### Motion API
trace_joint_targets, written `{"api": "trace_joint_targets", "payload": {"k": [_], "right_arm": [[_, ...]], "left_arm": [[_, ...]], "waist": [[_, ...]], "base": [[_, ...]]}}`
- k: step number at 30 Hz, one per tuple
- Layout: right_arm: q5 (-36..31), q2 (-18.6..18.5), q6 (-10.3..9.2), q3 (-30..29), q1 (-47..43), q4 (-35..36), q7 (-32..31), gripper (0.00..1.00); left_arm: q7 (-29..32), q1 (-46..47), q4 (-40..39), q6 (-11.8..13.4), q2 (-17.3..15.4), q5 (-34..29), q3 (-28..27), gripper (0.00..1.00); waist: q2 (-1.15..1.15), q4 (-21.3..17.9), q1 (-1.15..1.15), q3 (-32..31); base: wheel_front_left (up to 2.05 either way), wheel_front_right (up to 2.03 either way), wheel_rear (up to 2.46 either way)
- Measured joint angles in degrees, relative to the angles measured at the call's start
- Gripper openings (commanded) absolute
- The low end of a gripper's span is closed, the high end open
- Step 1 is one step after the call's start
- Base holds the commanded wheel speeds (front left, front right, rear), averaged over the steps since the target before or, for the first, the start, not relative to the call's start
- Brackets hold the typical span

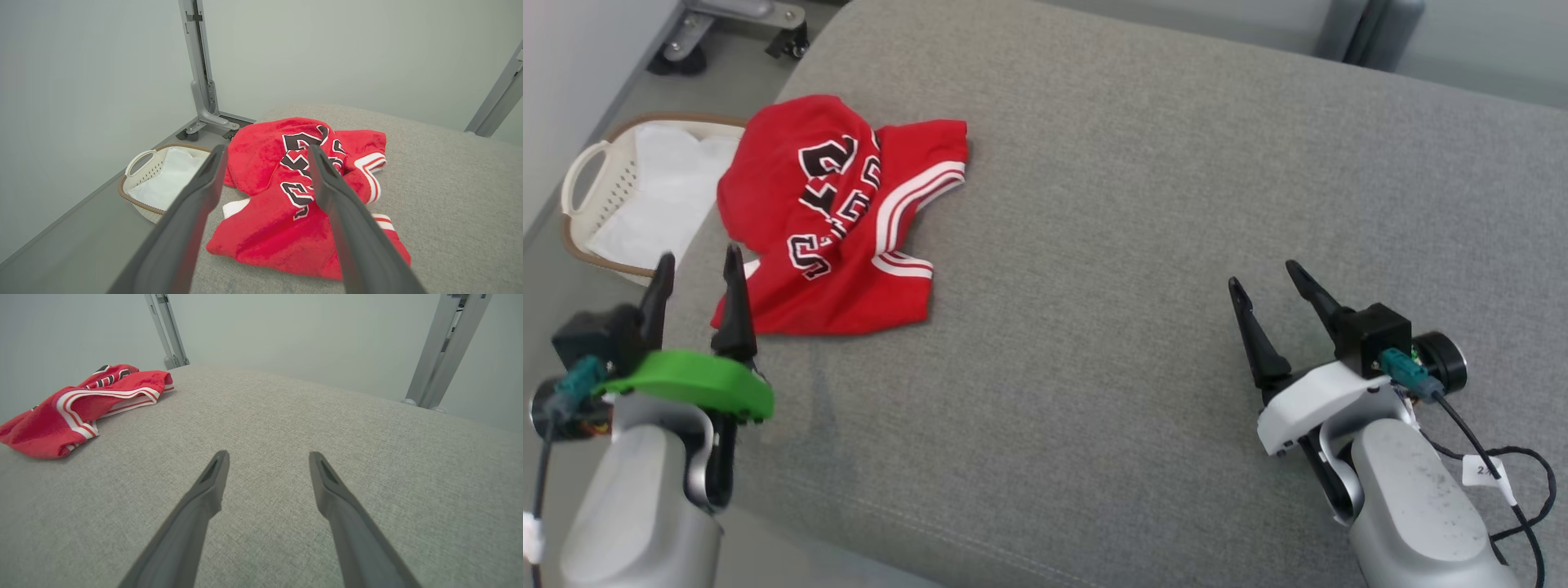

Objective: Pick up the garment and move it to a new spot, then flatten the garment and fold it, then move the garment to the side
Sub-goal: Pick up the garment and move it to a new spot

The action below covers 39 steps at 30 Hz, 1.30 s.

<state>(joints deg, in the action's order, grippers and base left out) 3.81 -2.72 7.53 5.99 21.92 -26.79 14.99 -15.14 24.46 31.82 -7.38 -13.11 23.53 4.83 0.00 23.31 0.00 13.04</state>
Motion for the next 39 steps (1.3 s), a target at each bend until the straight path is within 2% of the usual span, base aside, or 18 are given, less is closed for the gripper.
{"api": "trace_joint_targets", "payload": {"k": [4, 10, 15, 21, 22, 23, 30, 35, 39], "right_arm": [[-0.83, -0.01, 0.00, 0.21, 1.62, 1.29, 0.00, 1.00], [-1.41, -0.01, 0.00, 0.60, 3.69, 2.46, 0.01, 1.00], [-1.90, -0.01, 0.00, 0.52, 5.12, 3.04, 0.04, 1.00], [-2.21, 0.25, 0.02, 0.46, 6.03, 3.44, 0.19, 1.00], [-2.15, 0.30, 0.02, 0.27, 6.07, 3.46, 0.19, 1.00], [-1.64, 0.30, 0.02, -0.05, 6.06, 3.38, 0.22, 1.00], [-0.01, 0.04, 0.01, -0.86, 4.48, 2.26, 0.23, 1.00], [2.47, -0.08, 0.01, -2.08, 1.91, 1.89, 0.15, 1.00], [4.21, -0.08, 0.00, -2.19, -0.28, 1.53, 0.14, 1.00]], "left_arm": [[0.00, 7.26, 2.59, -0.01, -3.68, 4.55, 4.74, 1.00], [0.77, 15.14, 8.24, -0.01, -9.31, 13.07, 15.26, 1.00], [4.03, 19.39, 13.03, -0.03, -11.28, 20.25, 21.05, 1.00], [5.80, 19.89, 21.09, -0.09, -11.07, 25.92, 24.58, 1.00], [5.47, 19.89, 22.15, -0.10, -11.07, 26.14, 24.85, 0.57], [4.81, 19.89, 22.69, -0.09, -11.18, 26.16, 25.70, 0.00], [0.37, 21.07, 23.92, -0.09, -12.32, 24.55, 26.77, 0.00], [0.13, 22.87, 15.16, -0.09, -14.54, 18.28, 23.95, 0.00], [0.12, 22.78, 7.53, -0.10, -13.78, 14.12, 22.73, 0.00]], "waist": [[0.00, -1.59, 0.00, 3.68], [0.00, -5.02, 0.00, 8.76], [0.00, -8.13, 0.00, 11.87], [0.00, -11.94, 0.00, 14.19], [0.00, -12.38, 0.00, 14.33], [0.00, -12.89, 0.00, 14.46], [0.00, -14.25, 0.00, 12.32], [0.00, -14.60, 0.00, 8.82], [0.00, -15.59, 0.00, 5.71]], "base": [[0.00, 0.00, 0.00], [0.00, 0.00, 0.00], [0.00, 0.00, 0.00], [0.00, 0.00, 0.00], [0.00, 0.00, 0.00], [0.00, 0.00, 0.00], [0.00, 0.00, 0.00], [0.00, 0.00, 0.00], [0.00, 0.00, 0.00]]}}
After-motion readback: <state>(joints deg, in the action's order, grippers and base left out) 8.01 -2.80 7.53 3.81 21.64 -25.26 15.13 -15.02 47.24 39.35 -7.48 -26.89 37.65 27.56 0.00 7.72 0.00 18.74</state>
